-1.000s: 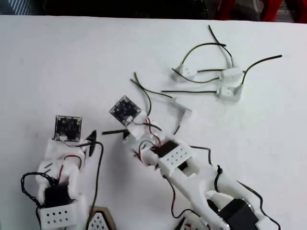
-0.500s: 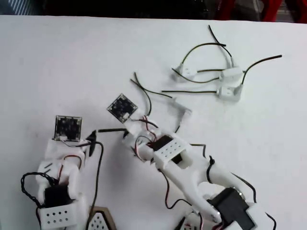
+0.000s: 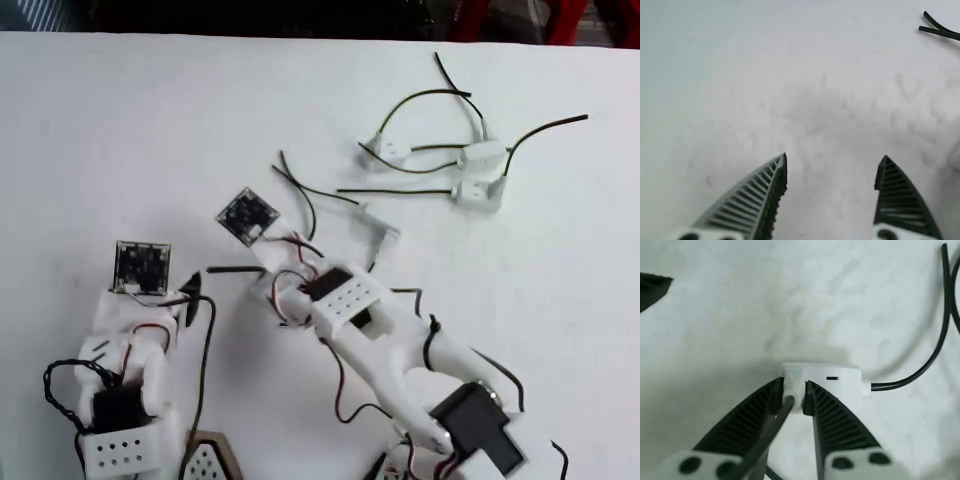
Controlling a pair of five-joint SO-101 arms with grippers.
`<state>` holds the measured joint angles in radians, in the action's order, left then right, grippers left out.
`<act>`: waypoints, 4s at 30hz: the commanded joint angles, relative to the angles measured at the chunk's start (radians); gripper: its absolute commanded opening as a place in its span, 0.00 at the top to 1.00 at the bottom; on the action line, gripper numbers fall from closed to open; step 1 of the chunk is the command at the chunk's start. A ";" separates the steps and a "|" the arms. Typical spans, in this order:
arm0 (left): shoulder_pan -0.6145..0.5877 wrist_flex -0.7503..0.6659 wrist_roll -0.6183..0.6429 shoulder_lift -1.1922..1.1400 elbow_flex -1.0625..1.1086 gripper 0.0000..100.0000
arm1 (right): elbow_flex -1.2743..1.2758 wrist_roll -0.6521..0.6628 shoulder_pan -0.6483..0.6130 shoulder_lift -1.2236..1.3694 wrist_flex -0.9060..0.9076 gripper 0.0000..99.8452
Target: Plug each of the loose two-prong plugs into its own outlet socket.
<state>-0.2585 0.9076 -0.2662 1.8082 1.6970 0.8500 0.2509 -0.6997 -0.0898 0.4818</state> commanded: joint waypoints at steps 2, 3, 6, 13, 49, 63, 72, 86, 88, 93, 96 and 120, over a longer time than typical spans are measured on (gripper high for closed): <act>-0.008 0.000 0.003 0.007 -0.005 0.72 | -0.081 0.011 0.016 0.082 0.110 0.98; -0.008 0.000 0.003 0.007 -0.005 0.72 | -0.097 0.011 0.015 0.094 0.133 0.98; -0.008 0.000 0.003 0.007 -0.005 0.72 | -0.140 0.011 0.013 0.133 0.179 0.98; -0.008 0.000 0.003 0.007 -0.005 0.72 | -0.178 0.011 0.013 0.165 0.216 0.98; -0.008 0.000 0.003 0.005 -0.005 0.72 | -0.051 0.002 0.116 -0.432 0.417 0.80; -0.008 0.000 0.003 0.005 -0.005 0.72 | 0.242 0.003 0.151 -1.086 0.420 0.96; -0.008 0.000 0.003 0.005 -0.005 0.72 | 0.450 0.002 0.117 -1.158 0.374 0.98; -0.008 0.000 0.003 0.005 -0.005 0.72 | 0.394 -0.112 -0.045 -0.496 -0.163 0.98; -0.008 0.000 0.003 0.005 -0.005 0.72 | 0.325 -0.112 -0.012 -0.374 -0.202 0.98; -0.008 0.018 0.002 0.005 -0.005 0.72 | 0.163 -0.103 0.134 -0.157 -0.292 0.98; -0.008 0.018 0.002 0.005 -0.005 0.72 | 0.103 -0.103 0.213 -0.102 -0.334 0.98; -0.008 0.018 0.002 0.005 -0.005 0.72 | 0.425 -0.103 0.240 -1.009 -0.005 0.98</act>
<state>-0.2585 0.9214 -0.2662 1.8082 1.6970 1.2367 0.1496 -0.4572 -0.9582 0.4726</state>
